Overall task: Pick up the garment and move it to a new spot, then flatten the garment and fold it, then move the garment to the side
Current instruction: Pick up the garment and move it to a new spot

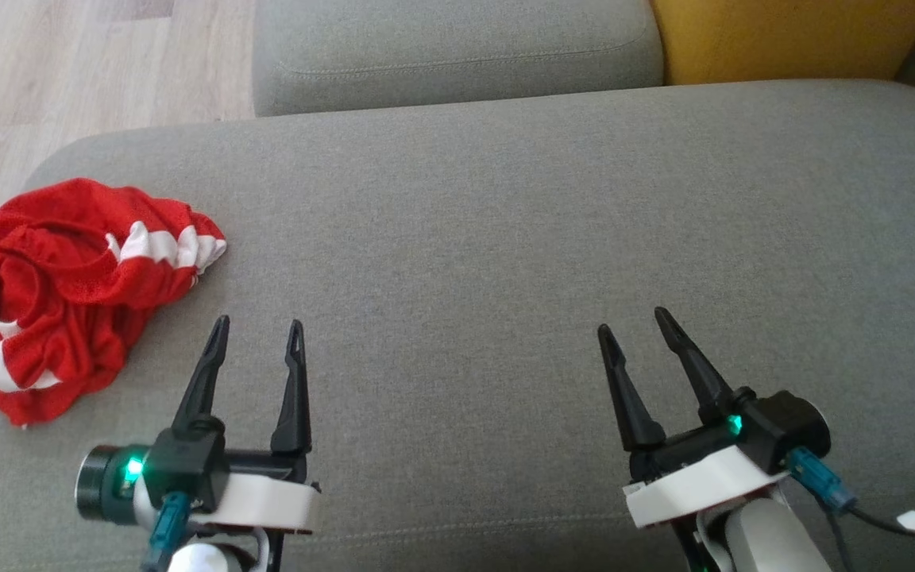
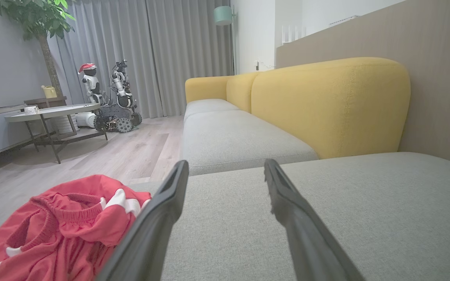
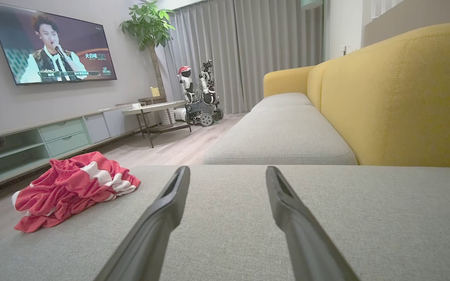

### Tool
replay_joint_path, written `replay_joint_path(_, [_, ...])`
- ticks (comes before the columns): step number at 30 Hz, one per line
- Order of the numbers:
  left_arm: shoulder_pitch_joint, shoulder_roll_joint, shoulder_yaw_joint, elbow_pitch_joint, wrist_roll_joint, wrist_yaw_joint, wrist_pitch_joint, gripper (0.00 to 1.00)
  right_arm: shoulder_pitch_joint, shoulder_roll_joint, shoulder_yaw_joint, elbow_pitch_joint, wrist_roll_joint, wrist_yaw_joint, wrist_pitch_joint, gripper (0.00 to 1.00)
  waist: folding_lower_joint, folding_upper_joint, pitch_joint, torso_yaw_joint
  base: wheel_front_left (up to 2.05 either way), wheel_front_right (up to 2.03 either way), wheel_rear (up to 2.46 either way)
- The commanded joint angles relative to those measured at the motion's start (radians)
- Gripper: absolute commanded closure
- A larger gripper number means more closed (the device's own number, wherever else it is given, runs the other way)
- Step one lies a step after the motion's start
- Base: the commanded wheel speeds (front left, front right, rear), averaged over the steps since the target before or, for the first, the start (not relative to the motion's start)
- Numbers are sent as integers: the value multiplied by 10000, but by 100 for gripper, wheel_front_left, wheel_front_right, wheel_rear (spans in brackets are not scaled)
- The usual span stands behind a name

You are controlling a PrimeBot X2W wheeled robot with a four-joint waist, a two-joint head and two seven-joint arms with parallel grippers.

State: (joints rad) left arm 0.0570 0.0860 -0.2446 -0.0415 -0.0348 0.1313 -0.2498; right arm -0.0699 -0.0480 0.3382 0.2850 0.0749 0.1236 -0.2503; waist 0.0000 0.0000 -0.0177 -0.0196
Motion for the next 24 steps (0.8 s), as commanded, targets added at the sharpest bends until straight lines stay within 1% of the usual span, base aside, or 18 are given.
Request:
replay_joint_path(1, [-375, -39, 379, -306, 151, -30, -120, 0, -514, -22, 200, -337, -49, 71, -114, 0, 0, 0, 2, 5, 0, 0, 0])
replay_joint_path(7, [-333, -88, 430, -173, 166, -79, -120, 0, -456, -22, 195, -346, -45, 71, -114, 0, 0, 0, 9, 94, 0, 0, 0])
replay_joint_path(11, [-342, -117, 481, -65, 170, -63, -120, 0, -412, -22, 229, -358, -35, 71, -114, 0, 0, 0, 7, 342, 0, 0, 0])
replay_joint_path(16, [-294, -164, 572, -2, 123, -13, -120, 0, -323, -22, 287, -355, -50, 71, -114, 0, 0, 0, -4, 918, 0, 0, 0])
replay_joint_path(17, [-294, -164, 572, -2, 123, -13, -120, 0, -323, -22, 287, -355, -50, 71, -114, 0, 0, 0, -4, 918, 0, 0, 0])
replay_joint_path(18, [-274, -174, 600, 6, 104, -5, -120, 0, -300, -22, 307, -348, -51, 71, -114, 0, 0, 0, -8, 1057, 0, 0, 0])
replay_joint_path(19, [-228, -193, 660, 12, 77, 14, -120, 0, -260, -22, 342, -330, -48, 71, -115, 0, 0, 0, -22, 1340, 0, 0, 0])
replay_joint_path(24, [-115, -246, 871, 16, -62, 34, -120, 0, -158, -22, 372, -328, -29, 71, -115, 0, 0, 0, -57, 2127, 0, 0, 0])
